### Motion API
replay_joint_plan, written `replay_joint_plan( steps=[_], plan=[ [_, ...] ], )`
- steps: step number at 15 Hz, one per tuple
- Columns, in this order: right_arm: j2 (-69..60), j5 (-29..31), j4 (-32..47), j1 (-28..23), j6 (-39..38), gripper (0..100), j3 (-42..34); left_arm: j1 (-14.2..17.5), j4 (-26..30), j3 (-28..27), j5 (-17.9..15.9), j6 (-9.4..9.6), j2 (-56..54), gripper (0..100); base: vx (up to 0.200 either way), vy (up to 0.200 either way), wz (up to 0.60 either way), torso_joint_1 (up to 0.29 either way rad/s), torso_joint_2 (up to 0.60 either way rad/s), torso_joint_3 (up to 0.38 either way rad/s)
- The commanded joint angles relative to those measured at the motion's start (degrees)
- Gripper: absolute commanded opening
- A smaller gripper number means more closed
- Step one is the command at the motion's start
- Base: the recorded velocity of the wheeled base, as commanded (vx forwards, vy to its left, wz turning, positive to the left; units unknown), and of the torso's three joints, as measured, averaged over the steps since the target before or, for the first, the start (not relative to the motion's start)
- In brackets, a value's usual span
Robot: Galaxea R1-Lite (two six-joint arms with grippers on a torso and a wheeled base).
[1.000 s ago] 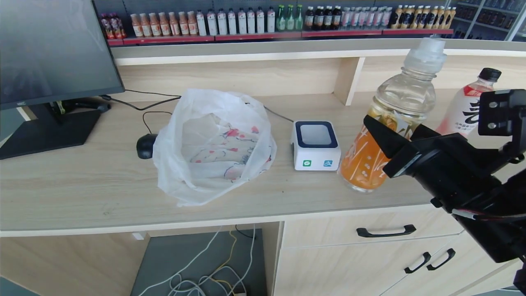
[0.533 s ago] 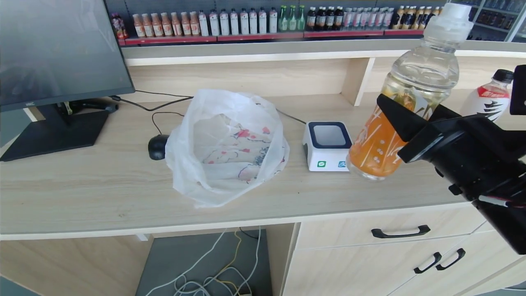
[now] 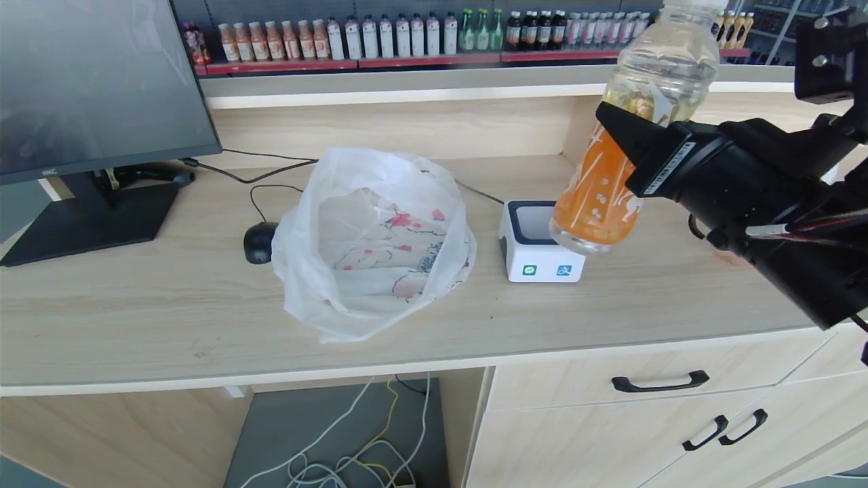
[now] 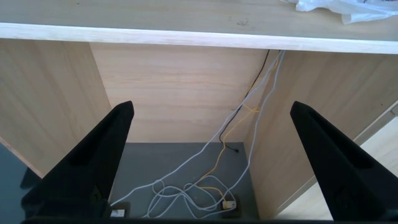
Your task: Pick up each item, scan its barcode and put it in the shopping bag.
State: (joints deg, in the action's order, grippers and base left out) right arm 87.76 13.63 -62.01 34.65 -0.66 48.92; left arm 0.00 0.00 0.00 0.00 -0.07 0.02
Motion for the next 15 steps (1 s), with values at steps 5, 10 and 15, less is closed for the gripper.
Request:
replay_joint_plan(
  steps=[5,10,15],
  plan=[
    [6.5,-1.9,0.1,0.0,-10.9,0,5.0,0.0,0.0,0.0,0.0,-0.01,0.0,100,0.0,0.0,0.0,0.0,0.0,0.0],
    [10.5,-8.4,-1.4,-3.7,-24.0,0,8.3,0.0,0.0,0.0,0.0,-0.01,0.0,100,0.0,0.0,0.0,0.0,0.0,0.0],
    [13.1,-9.1,-1.4,-12.1,-43.4,0,12.5,0.0,0.0,0.0,0.0,-0.01,0.0,100,0.0,0.0,0.0,0.0,0.0,0.0]
  ],
)
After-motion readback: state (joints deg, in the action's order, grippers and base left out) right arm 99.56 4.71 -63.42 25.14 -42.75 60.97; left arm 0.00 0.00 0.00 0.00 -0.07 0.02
